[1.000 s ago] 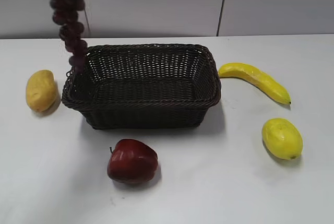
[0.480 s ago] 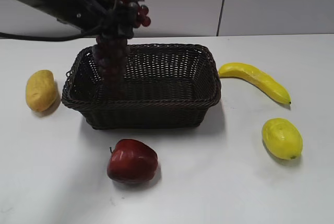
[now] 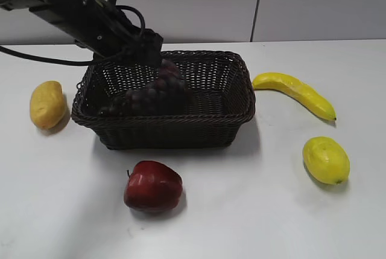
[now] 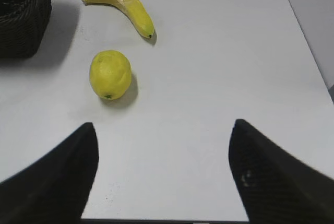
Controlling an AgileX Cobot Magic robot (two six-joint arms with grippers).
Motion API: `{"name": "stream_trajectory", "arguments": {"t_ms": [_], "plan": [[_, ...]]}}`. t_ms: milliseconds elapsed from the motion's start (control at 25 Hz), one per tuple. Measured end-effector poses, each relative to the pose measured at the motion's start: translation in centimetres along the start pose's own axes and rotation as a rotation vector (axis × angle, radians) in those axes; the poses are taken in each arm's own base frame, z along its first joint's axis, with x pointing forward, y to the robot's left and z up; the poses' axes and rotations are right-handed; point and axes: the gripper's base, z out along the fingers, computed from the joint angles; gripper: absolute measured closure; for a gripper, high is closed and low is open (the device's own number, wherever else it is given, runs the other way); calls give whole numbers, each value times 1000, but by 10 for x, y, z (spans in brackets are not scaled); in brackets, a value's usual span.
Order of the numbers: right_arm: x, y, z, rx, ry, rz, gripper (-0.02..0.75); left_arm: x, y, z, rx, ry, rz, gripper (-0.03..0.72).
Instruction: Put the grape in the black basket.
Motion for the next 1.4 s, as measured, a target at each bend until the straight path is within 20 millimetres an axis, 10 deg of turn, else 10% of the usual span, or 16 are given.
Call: {"name": "stream_trajectory", "arguments": {"t_ms": [240, 680, 1040, 1400], "plan": [[0, 0, 0, 0, 0, 0, 148, -13, -9, -29, 25, 1, 29, 99], [0, 0, 0, 0, 0, 0, 148, -16, -27, -159, -5, -37, 183, 100], [0, 0, 0, 0, 0, 0, 148, 18, -14, -243, -237, 40, 179, 100], [0, 0, 0, 0, 0, 0, 148, 100, 6, -249, -354, 152, 98, 100]]}}
